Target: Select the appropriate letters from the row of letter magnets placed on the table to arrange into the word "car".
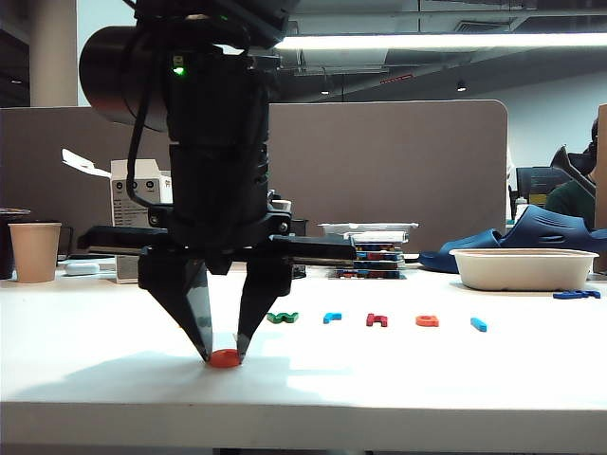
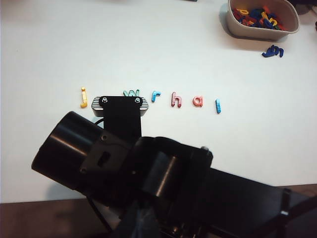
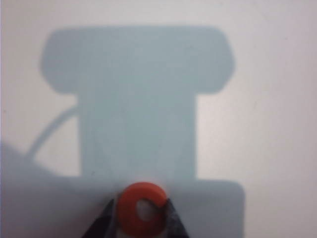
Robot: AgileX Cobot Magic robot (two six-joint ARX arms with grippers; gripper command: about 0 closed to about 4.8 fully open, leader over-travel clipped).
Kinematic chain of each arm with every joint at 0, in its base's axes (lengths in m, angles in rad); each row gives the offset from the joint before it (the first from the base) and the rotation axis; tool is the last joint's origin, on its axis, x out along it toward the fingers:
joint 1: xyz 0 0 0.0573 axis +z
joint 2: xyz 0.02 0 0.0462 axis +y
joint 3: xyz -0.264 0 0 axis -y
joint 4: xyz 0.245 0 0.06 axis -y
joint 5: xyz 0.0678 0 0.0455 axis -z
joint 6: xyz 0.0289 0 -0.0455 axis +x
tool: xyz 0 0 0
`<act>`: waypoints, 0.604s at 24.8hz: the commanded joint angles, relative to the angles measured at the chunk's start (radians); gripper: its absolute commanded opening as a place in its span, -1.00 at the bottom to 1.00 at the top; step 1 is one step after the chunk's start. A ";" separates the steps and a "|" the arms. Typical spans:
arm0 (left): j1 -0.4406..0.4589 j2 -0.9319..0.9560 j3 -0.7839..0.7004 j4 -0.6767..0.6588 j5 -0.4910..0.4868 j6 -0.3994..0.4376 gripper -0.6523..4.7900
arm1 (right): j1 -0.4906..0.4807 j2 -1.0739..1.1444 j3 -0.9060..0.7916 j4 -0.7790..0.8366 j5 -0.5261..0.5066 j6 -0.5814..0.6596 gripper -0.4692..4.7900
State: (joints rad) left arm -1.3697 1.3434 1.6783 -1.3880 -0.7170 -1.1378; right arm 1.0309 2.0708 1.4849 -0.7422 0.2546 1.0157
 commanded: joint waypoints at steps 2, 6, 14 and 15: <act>0.000 -0.003 0.001 0.002 -0.003 0.001 -0.78 | 0.001 0.037 -0.025 -0.046 -0.069 0.003 -0.50; 0.000 -0.003 0.001 0.002 -0.003 0.001 -0.78 | -0.019 0.033 -0.024 -0.044 -0.071 -0.001 -0.50; 0.000 -0.003 0.001 0.002 -0.003 0.001 -0.78 | -0.036 0.021 -0.024 -0.035 -0.070 -0.023 -0.50; 0.000 -0.003 0.001 0.002 -0.003 0.001 -0.78 | -0.036 0.021 -0.024 -0.035 -0.070 -0.024 -0.50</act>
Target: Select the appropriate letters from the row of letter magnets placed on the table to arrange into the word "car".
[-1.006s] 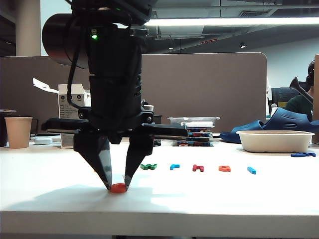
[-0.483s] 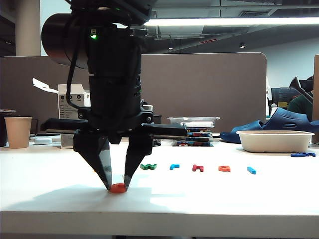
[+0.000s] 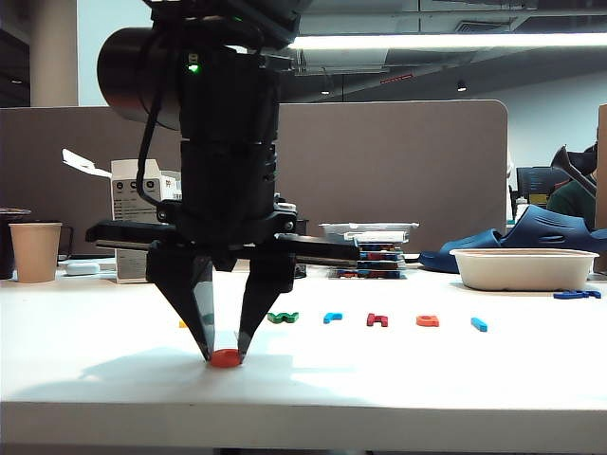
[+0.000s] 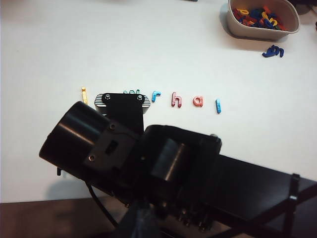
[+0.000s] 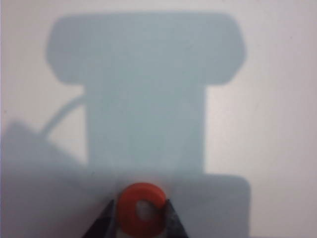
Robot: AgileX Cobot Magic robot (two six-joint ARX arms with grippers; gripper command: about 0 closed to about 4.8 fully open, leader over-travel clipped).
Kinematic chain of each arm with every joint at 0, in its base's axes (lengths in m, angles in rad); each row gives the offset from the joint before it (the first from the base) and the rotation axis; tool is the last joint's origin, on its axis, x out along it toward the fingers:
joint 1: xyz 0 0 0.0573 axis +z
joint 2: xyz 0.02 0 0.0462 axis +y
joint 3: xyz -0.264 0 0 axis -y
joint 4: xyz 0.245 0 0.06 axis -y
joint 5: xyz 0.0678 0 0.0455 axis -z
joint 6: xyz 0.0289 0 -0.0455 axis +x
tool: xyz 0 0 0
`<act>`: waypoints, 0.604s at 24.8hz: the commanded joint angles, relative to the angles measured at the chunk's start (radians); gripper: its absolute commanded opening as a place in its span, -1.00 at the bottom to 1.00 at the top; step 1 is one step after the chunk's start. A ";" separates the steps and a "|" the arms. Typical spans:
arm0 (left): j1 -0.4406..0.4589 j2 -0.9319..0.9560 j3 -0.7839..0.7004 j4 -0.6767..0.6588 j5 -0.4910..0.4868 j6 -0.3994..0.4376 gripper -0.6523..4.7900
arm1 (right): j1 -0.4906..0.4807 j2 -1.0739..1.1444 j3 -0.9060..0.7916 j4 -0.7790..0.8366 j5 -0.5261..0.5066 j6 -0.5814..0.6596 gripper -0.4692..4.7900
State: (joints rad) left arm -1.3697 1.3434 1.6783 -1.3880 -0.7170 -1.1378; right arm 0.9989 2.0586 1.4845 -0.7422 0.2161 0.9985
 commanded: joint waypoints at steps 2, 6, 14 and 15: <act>0.000 -0.003 0.001 0.002 -0.003 0.001 -0.78 | -0.004 0.034 -0.023 -0.034 -0.031 -0.009 -0.50; 0.000 -0.003 0.001 0.002 -0.003 0.001 -0.78 | -0.018 0.030 -0.023 -0.034 0.009 -0.035 -0.51; 0.000 -0.003 0.001 0.002 -0.003 0.001 -0.78 | -0.064 -0.021 -0.022 -0.036 0.045 -0.066 -0.55; 0.000 -0.003 0.001 0.002 -0.004 0.001 -0.78 | -0.068 -0.027 -0.022 -0.036 0.053 -0.066 -0.55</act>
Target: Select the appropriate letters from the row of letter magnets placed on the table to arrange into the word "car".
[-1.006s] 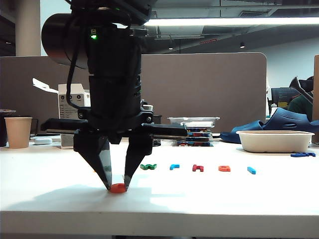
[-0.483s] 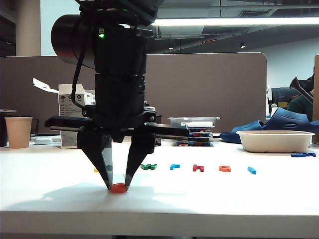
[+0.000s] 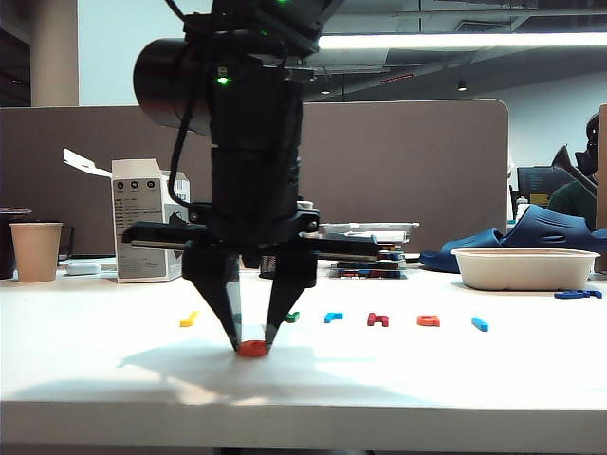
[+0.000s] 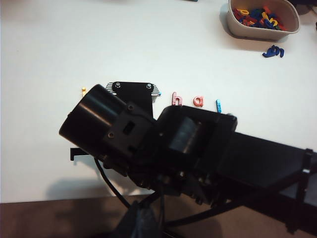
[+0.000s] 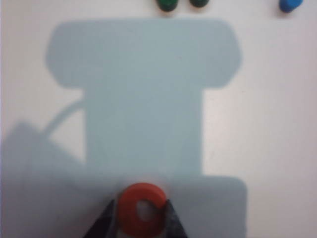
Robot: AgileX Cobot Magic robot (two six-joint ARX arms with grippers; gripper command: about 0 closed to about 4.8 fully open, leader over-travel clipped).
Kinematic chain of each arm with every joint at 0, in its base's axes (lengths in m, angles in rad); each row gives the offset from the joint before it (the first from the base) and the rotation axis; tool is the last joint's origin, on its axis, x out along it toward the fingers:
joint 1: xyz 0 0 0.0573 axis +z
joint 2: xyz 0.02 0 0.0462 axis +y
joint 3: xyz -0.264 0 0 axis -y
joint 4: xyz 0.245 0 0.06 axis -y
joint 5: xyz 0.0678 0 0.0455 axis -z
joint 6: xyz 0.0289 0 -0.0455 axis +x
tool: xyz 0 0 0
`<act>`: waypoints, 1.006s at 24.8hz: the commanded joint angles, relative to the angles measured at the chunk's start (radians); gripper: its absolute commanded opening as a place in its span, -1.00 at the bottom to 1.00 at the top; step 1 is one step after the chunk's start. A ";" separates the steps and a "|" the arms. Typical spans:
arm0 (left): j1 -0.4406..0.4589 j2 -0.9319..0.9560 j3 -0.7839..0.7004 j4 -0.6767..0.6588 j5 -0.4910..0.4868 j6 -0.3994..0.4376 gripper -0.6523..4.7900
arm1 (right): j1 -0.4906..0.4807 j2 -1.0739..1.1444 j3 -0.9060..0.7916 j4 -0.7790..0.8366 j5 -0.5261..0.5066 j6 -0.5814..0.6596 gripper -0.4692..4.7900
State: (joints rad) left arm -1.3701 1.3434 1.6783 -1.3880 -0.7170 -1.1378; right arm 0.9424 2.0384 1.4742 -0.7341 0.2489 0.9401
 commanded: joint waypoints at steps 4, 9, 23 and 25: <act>0.001 -0.003 0.001 0.002 -0.004 0.001 -0.78 | -0.033 -0.056 -0.010 -0.048 0.048 -0.038 -0.55; 0.001 -0.003 0.001 0.002 -0.004 0.001 -0.78 | -0.047 -0.092 -0.008 -0.048 0.048 -0.060 -0.55; 0.001 -0.003 0.001 0.002 -0.003 0.001 -0.78 | -0.056 -0.213 -0.007 -0.056 0.070 -0.111 -0.55; 0.001 -0.003 0.001 0.002 -0.004 0.001 -0.78 | -0.056 -0.235 -0.007 -0.060 0.066 -0.112 -0.55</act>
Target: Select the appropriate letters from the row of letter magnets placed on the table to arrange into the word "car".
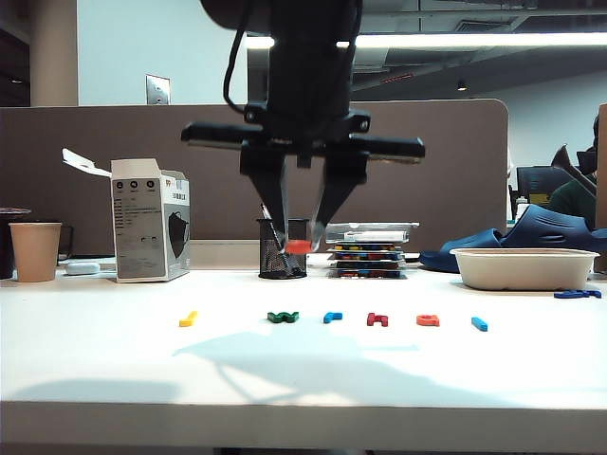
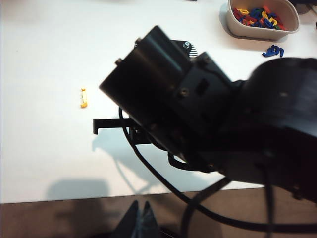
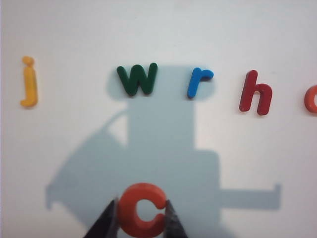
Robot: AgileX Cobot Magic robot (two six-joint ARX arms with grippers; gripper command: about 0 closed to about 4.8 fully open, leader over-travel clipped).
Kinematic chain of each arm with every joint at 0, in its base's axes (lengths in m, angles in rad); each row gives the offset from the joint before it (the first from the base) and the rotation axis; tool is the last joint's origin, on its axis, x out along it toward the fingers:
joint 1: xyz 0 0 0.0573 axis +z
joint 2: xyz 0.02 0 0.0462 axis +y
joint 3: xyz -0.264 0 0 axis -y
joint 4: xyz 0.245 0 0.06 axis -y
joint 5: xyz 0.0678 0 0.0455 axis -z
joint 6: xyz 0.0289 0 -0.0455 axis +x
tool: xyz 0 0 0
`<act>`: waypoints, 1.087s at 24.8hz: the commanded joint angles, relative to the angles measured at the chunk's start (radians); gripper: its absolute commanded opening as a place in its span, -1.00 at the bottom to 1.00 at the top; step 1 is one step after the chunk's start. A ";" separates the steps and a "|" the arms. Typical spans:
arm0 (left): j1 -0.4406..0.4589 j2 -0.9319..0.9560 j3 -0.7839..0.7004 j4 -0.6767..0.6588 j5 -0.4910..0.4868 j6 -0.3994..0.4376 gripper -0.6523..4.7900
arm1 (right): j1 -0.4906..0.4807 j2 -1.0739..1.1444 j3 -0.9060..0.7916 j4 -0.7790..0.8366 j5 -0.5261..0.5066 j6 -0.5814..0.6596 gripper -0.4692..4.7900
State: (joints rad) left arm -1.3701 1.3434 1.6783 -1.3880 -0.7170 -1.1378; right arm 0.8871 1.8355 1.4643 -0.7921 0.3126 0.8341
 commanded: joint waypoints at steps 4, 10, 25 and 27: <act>0.001 -0.003 0.001 0.002 -0.003 0.001 -0.78 | 0.000 -0.067 0.003 -0.021 -0.002 -0.021 -0.55; 0.001 -0.003 0.001 0.002 -0.003 0.001 -0.78 | 0.005 -0.101 0.003 -0.069 -0.056 -0.024 -0.62; 0.001 -0.003 0.001 0.002 -0.004 0.001 -0.78 | 0.005 -0.056 0.002 -0.012 -0.114 -0.027 -0.62; 0.001 -0.003 0.001 0.002 -0.004 0.001 -0.78 | 0.005 -0.032 0.002 0.002 -0.117 -0.027 -0.62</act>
State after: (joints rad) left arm -1.3701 1.3434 1.6783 -1.3876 -0.7170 -1.1378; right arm 0.8898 1.7962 1.4643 -0.8101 0.1970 0.8097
